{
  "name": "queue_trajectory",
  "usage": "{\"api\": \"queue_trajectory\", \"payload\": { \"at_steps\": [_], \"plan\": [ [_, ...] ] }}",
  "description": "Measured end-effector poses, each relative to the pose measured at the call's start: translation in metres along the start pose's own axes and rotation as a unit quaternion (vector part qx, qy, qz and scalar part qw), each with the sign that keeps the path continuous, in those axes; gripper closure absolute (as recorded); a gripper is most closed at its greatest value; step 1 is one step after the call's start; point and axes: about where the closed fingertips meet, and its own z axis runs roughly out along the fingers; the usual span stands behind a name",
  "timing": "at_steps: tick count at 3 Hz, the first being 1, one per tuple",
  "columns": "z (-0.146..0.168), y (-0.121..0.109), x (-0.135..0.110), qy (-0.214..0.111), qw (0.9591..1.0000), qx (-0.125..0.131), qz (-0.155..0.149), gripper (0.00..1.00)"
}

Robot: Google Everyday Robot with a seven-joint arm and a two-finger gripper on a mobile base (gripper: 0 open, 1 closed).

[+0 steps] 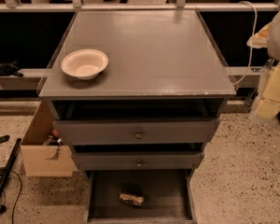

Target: Pick orange can from bottom drawer and place on counter

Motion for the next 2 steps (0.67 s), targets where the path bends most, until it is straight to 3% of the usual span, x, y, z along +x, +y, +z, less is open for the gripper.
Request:
{"api": "queue_trajectory", "payload": {
  "at_steps": [1,2],
  "plan": [
    [0.000,0.000,0.000,0.000,1.0000,0.000,0.000,0.00],
    [0.017,0.006,0.002,-0.042,0.9987,-0.008,0.027,0.00]
  ]
}}
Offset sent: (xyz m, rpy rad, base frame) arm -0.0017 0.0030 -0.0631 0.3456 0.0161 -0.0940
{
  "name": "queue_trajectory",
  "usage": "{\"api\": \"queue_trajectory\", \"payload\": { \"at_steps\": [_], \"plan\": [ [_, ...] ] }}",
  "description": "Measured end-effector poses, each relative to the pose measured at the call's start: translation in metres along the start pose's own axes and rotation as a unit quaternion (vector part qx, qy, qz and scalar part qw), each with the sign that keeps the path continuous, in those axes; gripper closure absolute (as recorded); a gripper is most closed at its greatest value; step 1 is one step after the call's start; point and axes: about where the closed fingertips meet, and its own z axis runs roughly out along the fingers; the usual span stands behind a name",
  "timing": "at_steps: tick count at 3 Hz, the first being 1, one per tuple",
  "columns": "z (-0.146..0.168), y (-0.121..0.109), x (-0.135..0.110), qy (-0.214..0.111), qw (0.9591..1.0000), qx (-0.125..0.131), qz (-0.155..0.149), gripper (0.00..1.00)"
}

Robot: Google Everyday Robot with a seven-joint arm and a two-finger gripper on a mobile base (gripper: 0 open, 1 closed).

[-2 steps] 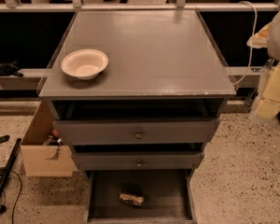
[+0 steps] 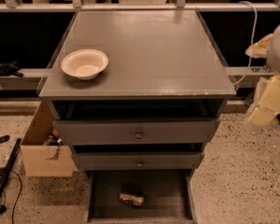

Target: Pick orange can from bottom drawer and place on counter

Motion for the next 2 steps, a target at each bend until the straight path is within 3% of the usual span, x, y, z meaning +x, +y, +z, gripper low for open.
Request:
{"api": "queue_trajectory", "payload": {
  "at_steps": [1,2],
  "plan": [
    [0.057,0.026,0.003,-0.070,0.9963,-0.032,0.039,0.00],
    [0.098,0.046,0.008,-0.080,0.9938,-0.058,0.050,0.00]
  ]
}}
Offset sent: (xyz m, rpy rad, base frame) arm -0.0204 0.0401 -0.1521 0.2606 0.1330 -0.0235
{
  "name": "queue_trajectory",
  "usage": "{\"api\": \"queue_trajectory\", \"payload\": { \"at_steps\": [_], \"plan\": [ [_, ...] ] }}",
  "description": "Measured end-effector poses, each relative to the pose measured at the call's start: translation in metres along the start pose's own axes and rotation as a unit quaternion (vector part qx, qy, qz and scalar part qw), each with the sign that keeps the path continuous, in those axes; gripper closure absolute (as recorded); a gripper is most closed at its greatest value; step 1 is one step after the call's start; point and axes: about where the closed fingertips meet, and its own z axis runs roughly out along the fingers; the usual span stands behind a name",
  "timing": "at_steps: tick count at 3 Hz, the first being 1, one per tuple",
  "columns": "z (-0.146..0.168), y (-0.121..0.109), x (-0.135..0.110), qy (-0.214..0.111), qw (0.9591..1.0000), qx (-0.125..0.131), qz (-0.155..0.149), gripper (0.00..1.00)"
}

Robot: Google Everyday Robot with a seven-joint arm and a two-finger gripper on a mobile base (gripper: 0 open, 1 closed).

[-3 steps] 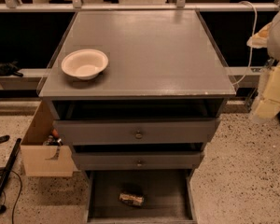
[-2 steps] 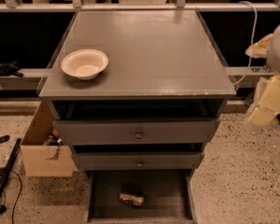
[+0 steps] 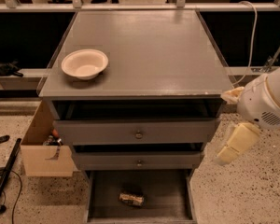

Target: Pick orange can from bottom drawer and place on counter

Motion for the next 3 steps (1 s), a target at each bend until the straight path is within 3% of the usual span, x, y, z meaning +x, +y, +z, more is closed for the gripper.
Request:
{"api": "queue_trajectory", "payload": {
  "at_steps": [1,2,3],
  "plan": [
    [0.000,0.000,0.000,0.000,1.0000,0.000,0.000,0.00],
    [0.025,-0.003,-0.007,-0.017,0.9996,-0.003,0.021,0.00],
    [0.088,0.000,-0.014,-0.033,0.9968,-0.021,0.069,0.00]
  ]
}}
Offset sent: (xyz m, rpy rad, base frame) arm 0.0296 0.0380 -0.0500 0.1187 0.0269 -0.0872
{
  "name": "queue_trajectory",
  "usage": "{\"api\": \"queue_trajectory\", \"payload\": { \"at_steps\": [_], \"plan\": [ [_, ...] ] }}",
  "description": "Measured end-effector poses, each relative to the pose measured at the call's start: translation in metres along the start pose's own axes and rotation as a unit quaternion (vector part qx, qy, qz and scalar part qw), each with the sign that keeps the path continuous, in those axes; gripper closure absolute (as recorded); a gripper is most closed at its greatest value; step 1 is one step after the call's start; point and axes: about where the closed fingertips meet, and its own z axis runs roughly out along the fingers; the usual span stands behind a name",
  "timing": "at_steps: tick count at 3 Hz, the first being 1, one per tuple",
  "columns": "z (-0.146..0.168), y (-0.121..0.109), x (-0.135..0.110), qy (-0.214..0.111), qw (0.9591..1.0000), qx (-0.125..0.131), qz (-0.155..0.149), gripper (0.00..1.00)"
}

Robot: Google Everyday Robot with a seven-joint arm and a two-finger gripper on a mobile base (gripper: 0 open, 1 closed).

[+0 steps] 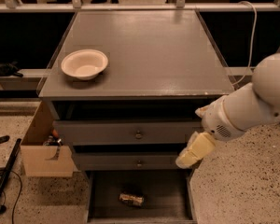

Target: Pick orange can from bottom drawer and place on counter

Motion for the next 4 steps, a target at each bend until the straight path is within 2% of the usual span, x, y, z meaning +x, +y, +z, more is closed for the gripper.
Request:
{"api": "queue_trajectory", "payload": {
  "at_steps": [1,2,3,4],
  "plan": [
    [0.045,0.003,0.014,-0.020,0.9987,0.001,0.046,0.00],
    [0.073,-0.002,0.030,-0.039,0.9969,0.011,0.067,0.00],
    [0.073,-0.005,0.028,-0.042,0.9967,0.017,0.067,0.00],
    [0.084,-0.003,0.028,-0.082,0.9939,0.026,0.069,0.00]
  ]
}}
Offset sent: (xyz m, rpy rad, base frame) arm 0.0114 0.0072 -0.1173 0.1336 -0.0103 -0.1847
